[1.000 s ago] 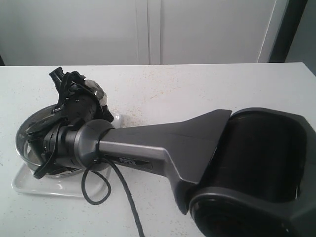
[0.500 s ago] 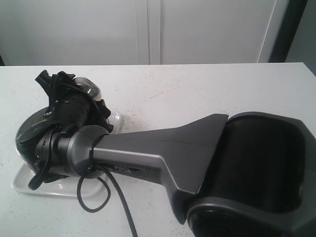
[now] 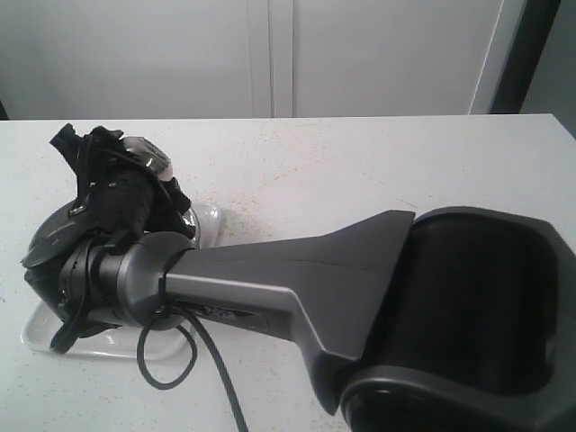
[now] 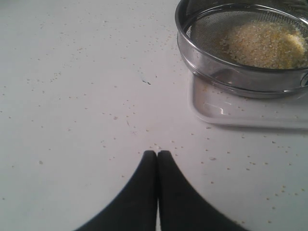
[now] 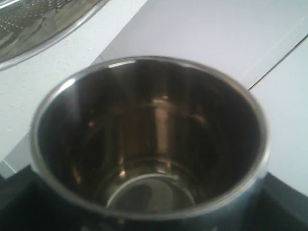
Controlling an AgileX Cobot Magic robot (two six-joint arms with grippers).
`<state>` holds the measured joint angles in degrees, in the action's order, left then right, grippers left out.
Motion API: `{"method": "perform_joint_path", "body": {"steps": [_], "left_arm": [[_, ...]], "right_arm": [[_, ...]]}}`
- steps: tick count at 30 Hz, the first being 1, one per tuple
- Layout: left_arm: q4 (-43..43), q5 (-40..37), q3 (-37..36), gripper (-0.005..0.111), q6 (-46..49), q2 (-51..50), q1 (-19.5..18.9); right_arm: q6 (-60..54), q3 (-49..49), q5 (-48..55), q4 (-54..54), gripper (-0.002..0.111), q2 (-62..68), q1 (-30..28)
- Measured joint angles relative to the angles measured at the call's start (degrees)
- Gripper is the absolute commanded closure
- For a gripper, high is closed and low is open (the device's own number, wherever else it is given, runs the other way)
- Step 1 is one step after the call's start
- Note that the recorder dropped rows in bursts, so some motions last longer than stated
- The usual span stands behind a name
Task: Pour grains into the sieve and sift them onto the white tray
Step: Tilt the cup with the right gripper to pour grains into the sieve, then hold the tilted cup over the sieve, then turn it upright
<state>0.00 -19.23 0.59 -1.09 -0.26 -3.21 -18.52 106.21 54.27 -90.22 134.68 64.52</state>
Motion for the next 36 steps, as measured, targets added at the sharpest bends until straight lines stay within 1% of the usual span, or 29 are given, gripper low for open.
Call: {"method": "perform_joint_path", "body": {"steps": [3,11,16,23,26,31,36], "left_arm": [[0.0,0.0,0.0,0.107,0.0,0.0,0.0],[0.0,0.0,0.0,0.107,0.0,0.0,0.0],[0.0,0.0,0.0,0.107,0.0,0.0,0.0],[0.0,0.0,0.0,0.107,0.0,0.0,0.0],[0.0,0.0,0.0,0.107,0.0,0.0,0.0],[0.0,0.0,0.0,0.107,0.0,0.0,0.0],[0.0,0.0,0.0,0.107,0.0,0.0,0.0]], "right_arm": [[-4.1,0.0,-0.1,0.0,0.108,0.1,0.0],[-4.0,0.0,-0.4,0.2,0.108,0.6,0.0],[-0.6,0.0,-0.7,0.3,0.108,0.7,0.0],[0.6,0.0,1.1,0.8,0.108,0.7,-0.3],[-2.2,0.0,1.3,1.7,0.108,0.7,-0.5],[1.6,0.0,2.1,0.2,0.108,0.6,-0.5],[1.8,0.0,2.0,0.2,0.108,0.6,-0.5]]}}
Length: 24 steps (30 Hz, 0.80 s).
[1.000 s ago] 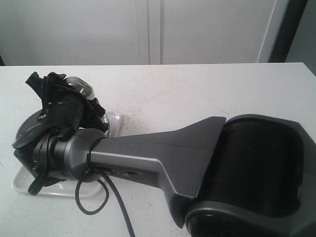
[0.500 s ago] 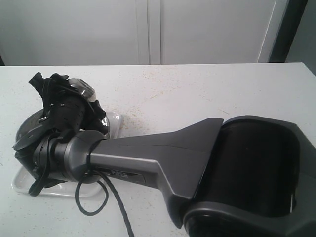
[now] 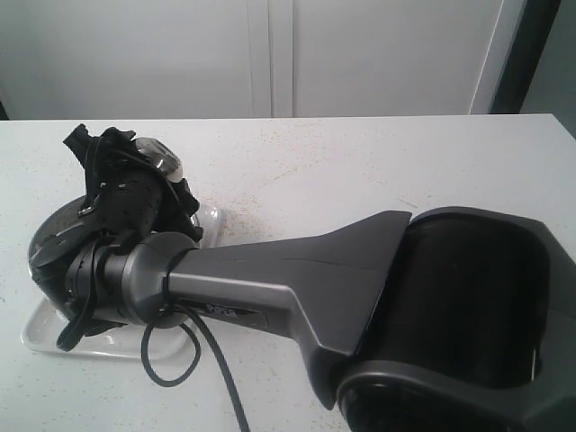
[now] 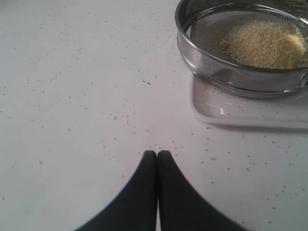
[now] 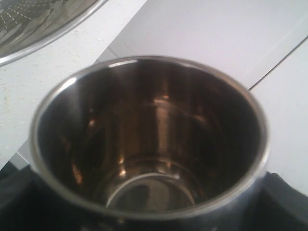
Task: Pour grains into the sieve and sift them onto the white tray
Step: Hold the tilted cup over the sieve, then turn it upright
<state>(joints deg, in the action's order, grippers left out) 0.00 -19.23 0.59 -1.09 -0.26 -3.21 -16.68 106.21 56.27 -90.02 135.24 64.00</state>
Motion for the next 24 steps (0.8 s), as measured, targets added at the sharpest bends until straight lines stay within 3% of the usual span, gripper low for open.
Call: {"method": "perform_joint_path", "body": {"steps": [24], "left_arm": [[0.0,0.0,0.0,0.107,0.0,0.0,0.0]], "right_arm": [[-1.4,0.0,-2.1,4.0,0.108,0.4,-0.1]]}}
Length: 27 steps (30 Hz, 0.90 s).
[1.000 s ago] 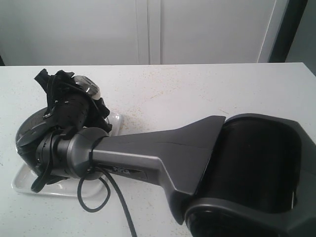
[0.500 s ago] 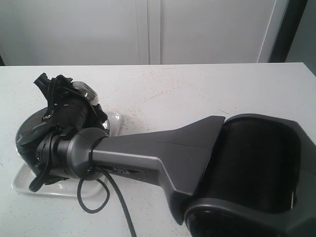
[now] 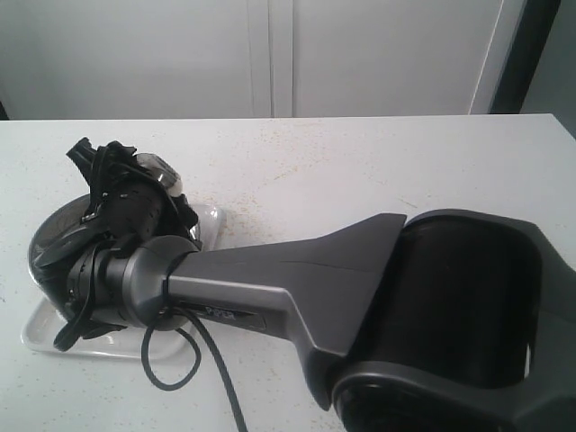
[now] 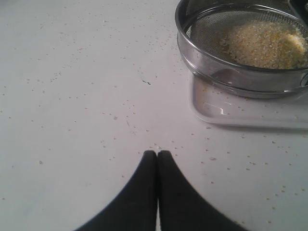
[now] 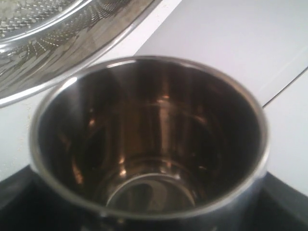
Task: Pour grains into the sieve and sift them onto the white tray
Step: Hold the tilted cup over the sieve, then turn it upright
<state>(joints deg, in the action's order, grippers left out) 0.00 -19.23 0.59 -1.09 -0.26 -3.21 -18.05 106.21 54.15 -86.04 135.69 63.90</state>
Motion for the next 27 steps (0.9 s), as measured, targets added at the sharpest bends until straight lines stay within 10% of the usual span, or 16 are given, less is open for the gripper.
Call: {"method": "perform_joint_path", "body": {"steps": [27], "left_arm": [[0.0,0.0,0.0,0.107,0.0,0.0,0.0]], "right_arm": [[14.8,0.0,-2.6,24.9,0.108,-7.4,-2.9]]}}
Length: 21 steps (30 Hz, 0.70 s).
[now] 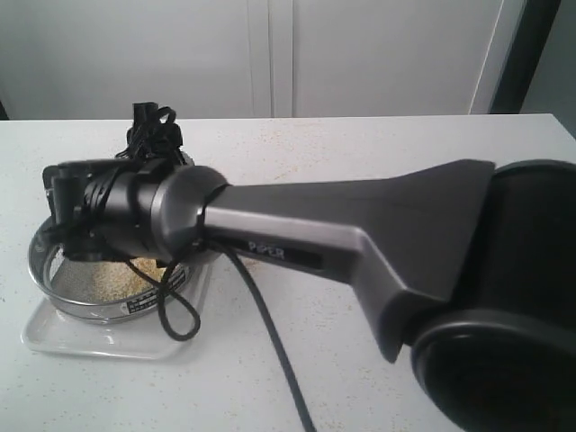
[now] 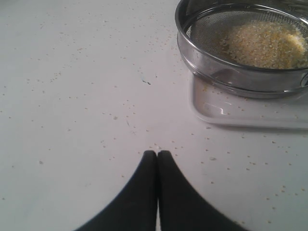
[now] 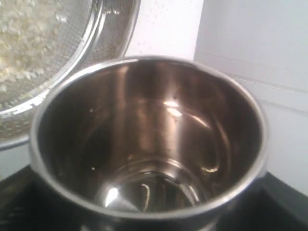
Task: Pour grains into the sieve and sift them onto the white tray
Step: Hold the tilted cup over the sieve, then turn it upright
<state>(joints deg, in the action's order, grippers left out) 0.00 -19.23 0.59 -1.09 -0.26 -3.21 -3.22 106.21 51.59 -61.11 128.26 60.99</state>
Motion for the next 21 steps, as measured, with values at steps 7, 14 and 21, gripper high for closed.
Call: {"method": "perform_joint_path", "body": {"steps": [7,14,21], "left_arm": [[0.0,0.0,0.0,0.107,0.0,0.0,0.0],[0.0,0.0,0.0,0.107,0.0,0.0,0.0],[0.0,0.0,0.0,0.107,0.0,0.0,0.0]], "right_arm": [[0.4,0.0,-7.9,21.2,0.108,-2.9,-4.3],[0.4,0.0,-10.0,31.9,0.108,-3.1,-5.5],[0.4,0.0,-11.2,38.5,0.108,-3.1,-5.7]]}}
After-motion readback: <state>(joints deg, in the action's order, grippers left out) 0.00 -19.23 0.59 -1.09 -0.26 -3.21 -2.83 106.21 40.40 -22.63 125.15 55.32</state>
